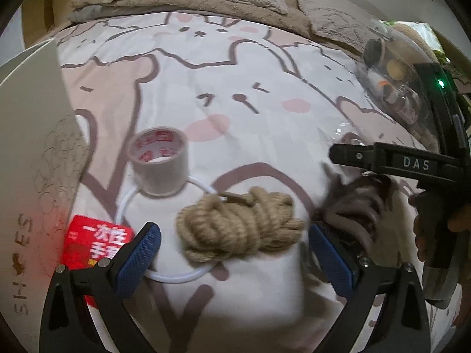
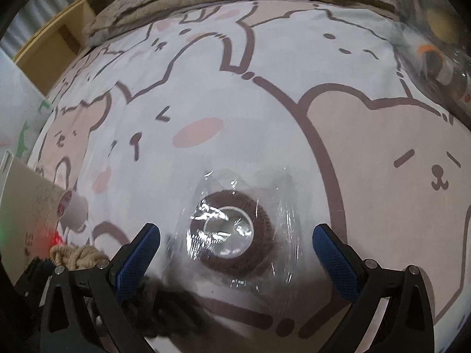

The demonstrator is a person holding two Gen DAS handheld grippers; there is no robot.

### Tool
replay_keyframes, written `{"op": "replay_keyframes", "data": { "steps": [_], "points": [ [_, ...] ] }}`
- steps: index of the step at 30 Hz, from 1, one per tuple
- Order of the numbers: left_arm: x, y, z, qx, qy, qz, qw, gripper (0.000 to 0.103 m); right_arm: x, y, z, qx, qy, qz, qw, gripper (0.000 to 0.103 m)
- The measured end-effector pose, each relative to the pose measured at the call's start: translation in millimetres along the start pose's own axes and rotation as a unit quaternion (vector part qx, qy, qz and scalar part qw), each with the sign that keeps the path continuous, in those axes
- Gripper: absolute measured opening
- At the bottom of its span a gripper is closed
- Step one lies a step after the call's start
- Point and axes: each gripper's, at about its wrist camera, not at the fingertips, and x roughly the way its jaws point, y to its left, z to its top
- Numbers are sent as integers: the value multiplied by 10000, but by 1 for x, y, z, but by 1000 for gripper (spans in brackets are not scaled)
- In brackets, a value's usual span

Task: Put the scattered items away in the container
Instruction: 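Close the right tool on the bandage roll while the left tool grasps the beige knotted rope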

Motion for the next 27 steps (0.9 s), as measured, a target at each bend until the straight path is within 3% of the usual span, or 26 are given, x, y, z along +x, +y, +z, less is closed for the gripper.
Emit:
{"op": "replay_keyframes", "data": {
  "steps": [1, 3, 4, 5, 11, 16, 22, 27],
  "points": [
    [-1, 3, -1, -42, -2, 16, 10000, 101, 0, 1, -1, -33, -42, -40, 10000, 103],
    [-3, 6, -4, -100, 15, 40, 9999, 101, 0, 3, -3, -143, -135, -161, 9997, 92],
    [-3, 5, -5, -72, 22, 58, 10000, 101, -2, 4, -4, -230, -231, -332, 9989, 71],
    [-4, 4, -6, -21, 18, 95, 10000, 101, -3, 4, -5, -325, -329, -524, 9976, 58],
    [2, -5, -8, 159, -189, 224, 9994, 101, -4, -5, -6, -361, -442, -433, 9974, 55],
    [1, -8, -10, 317, -485, 276, 9979, 92, -6, -12, -8, -214, -585, -289, 9976, 54],
    [5, -15, -11, 510, -513, 211, 9972, 75, -4, -12, -10, -52, -726, -202, 9971, 54],
    [5, -10, -7, 375, -462, 106, 9982, 69, -5, -12, -10, -23, -785, -180, 9967, 52]
  ]
}}
